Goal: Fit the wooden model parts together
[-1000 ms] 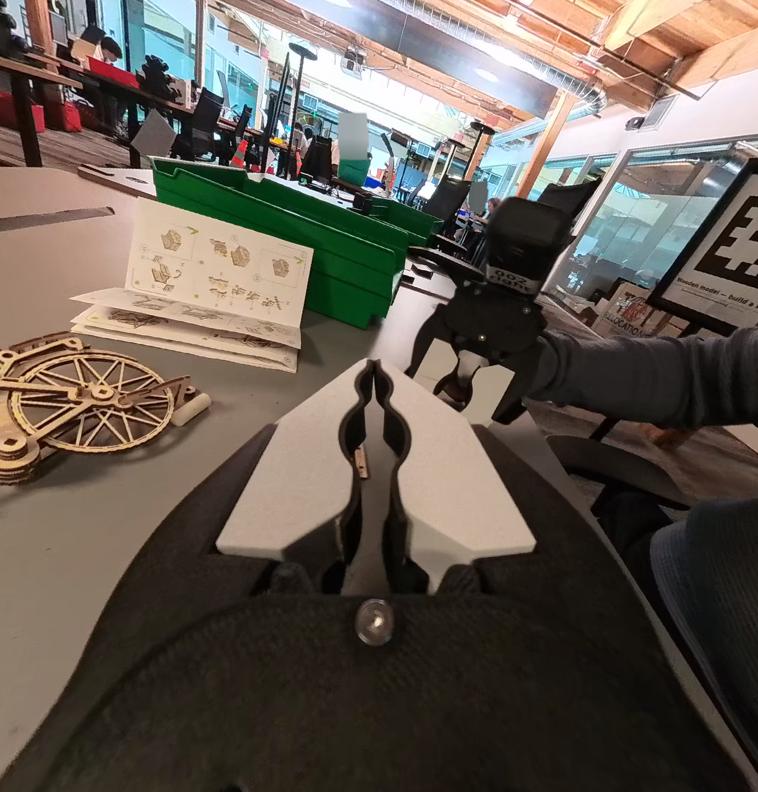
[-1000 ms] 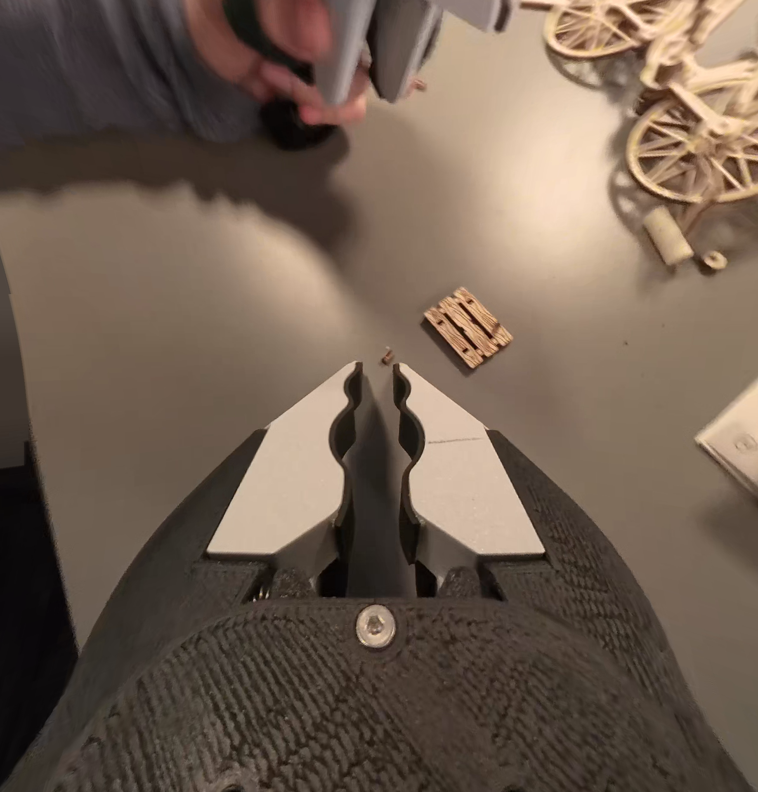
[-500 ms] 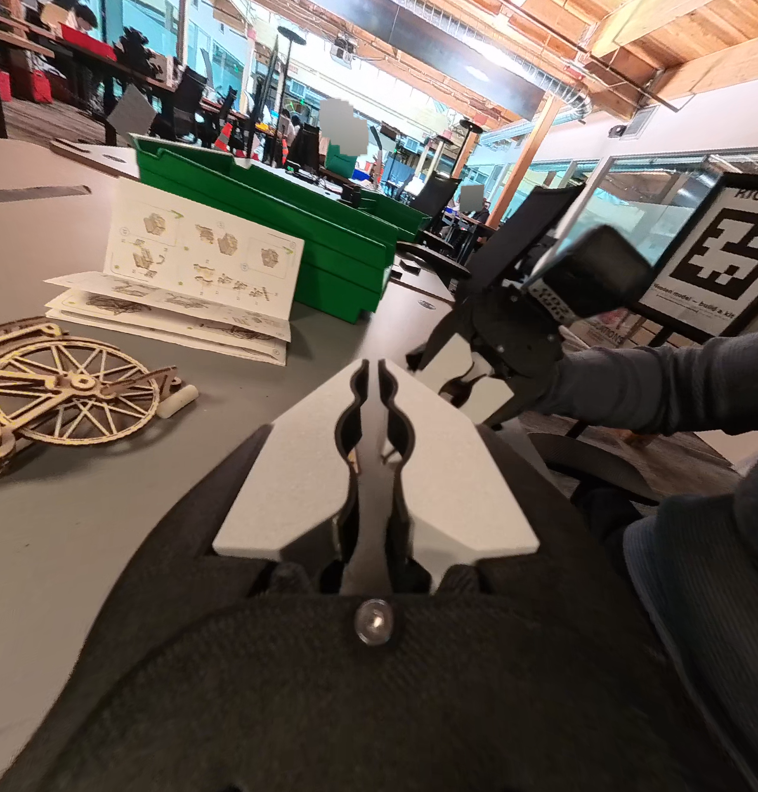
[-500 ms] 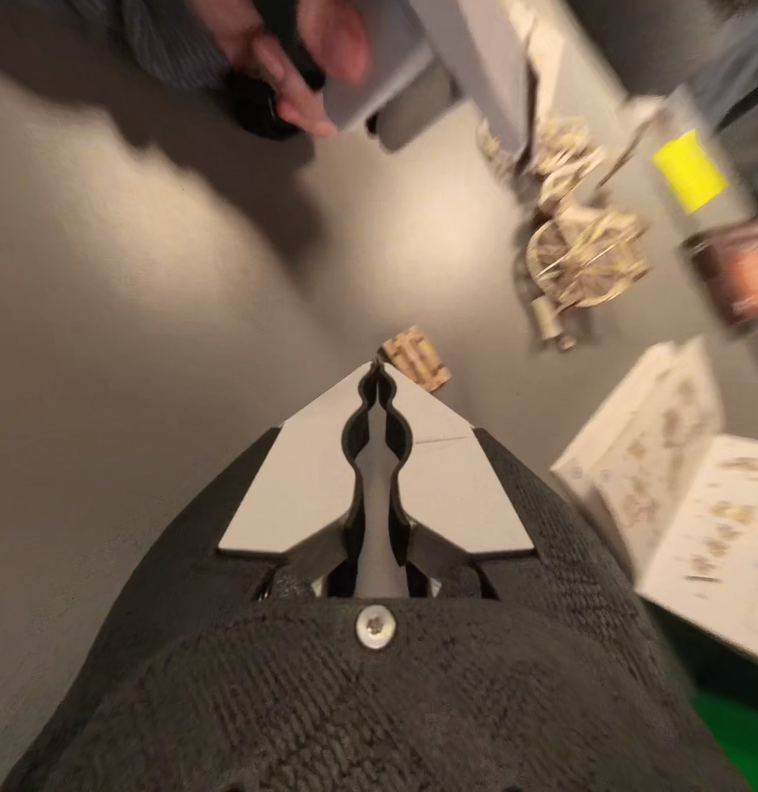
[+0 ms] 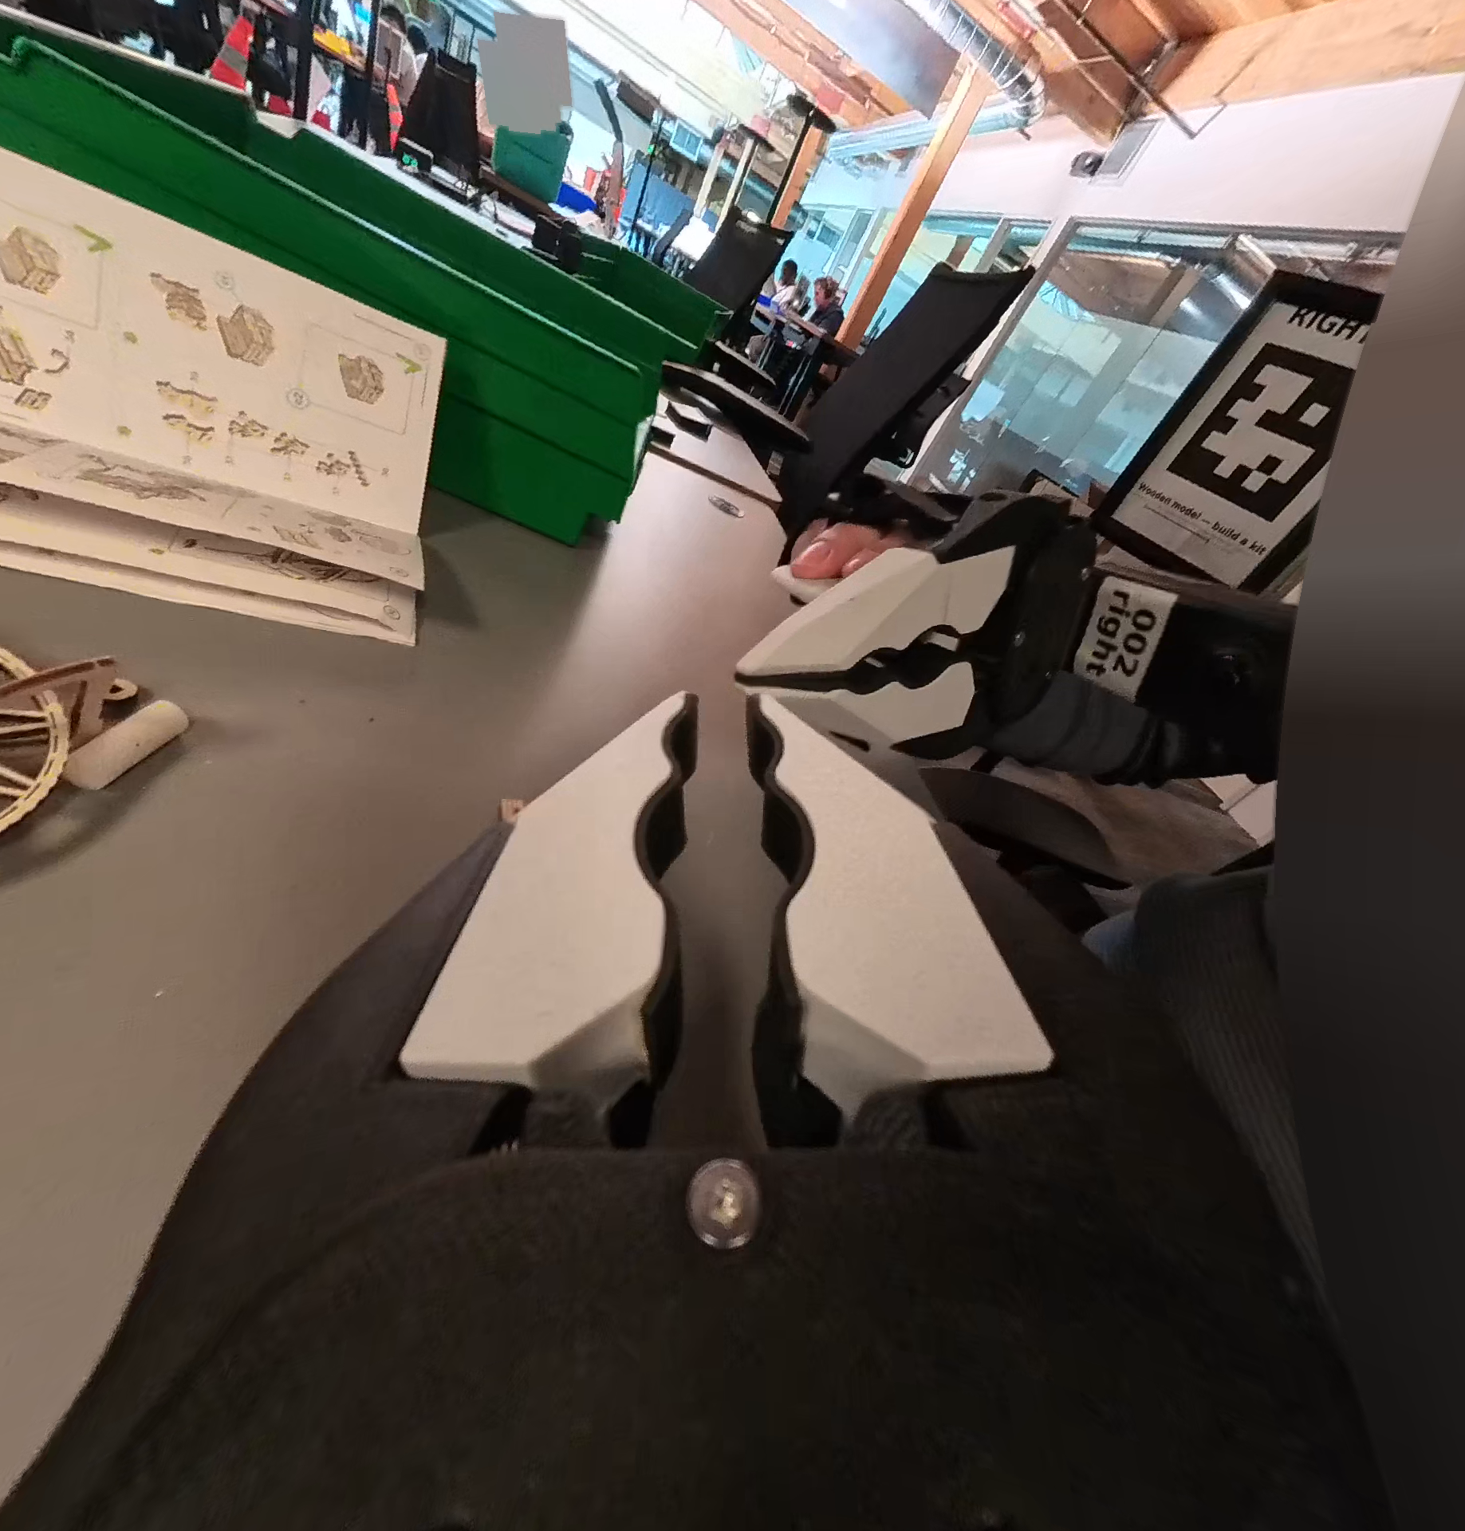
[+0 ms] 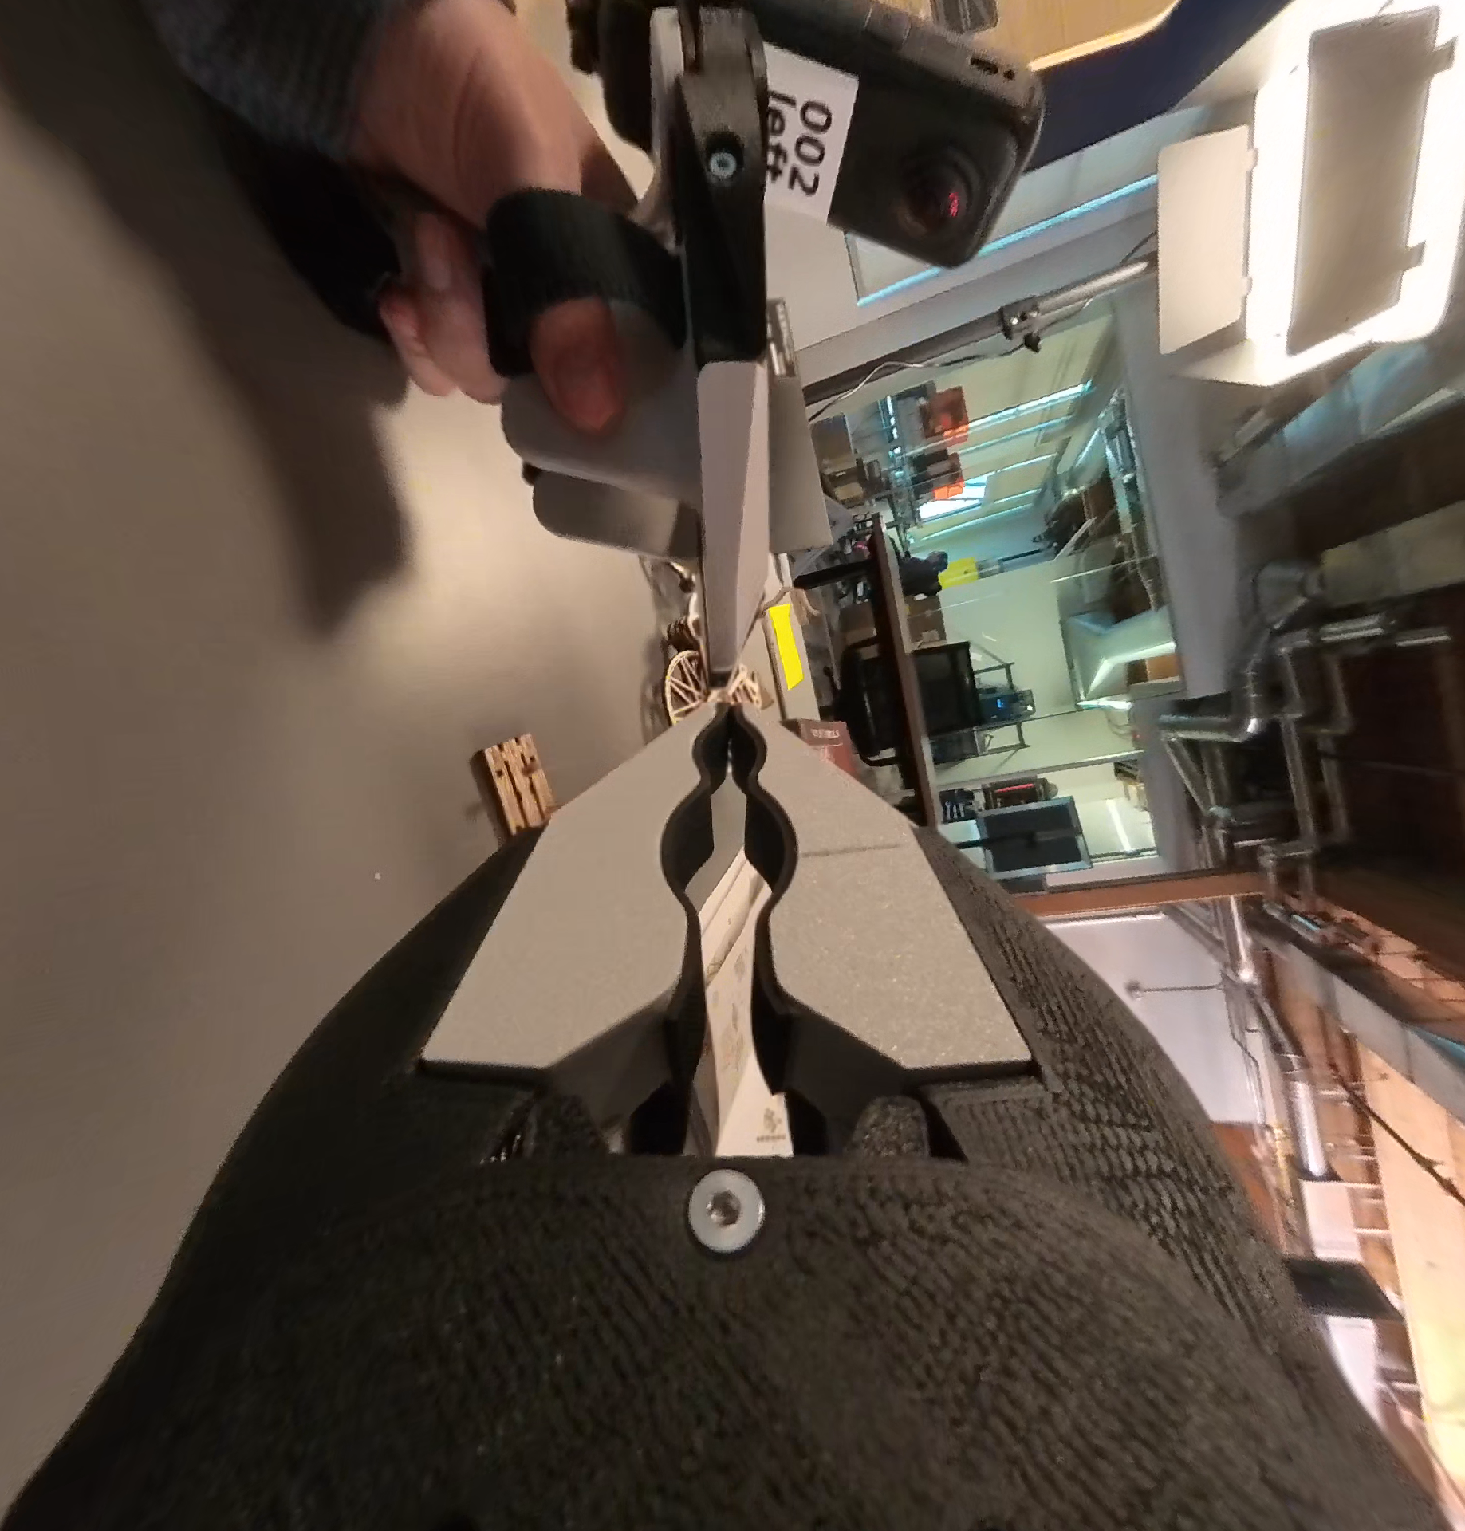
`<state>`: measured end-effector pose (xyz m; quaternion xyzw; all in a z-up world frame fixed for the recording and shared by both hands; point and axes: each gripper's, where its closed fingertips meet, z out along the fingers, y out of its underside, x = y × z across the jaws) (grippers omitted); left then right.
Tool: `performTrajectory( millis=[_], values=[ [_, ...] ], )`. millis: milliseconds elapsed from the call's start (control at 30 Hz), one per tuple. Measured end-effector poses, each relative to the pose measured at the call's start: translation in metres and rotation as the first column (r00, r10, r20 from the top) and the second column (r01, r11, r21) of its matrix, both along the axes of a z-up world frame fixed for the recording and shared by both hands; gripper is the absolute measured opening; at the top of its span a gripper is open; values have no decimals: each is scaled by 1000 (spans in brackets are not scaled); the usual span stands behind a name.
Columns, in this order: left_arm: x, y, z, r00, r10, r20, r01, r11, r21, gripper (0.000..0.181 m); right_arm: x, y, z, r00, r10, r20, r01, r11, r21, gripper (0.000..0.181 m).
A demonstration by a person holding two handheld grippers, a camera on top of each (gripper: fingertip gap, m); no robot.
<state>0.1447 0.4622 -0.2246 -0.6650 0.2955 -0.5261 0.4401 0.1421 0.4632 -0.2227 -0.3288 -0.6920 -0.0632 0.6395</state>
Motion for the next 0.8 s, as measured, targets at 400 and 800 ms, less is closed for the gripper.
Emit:
performTrajectory(
  millis=[400,800],
  values=[
    [-52,44,10,874,480,-76,-445,853,274,5,6,21,-38,995,-96,27,89,735,-673,2],
    [-90,56,24,761,649,18,-624,724,295,6,-48,63,-76,944,222,243,88,541,-837,22]
  ],
)
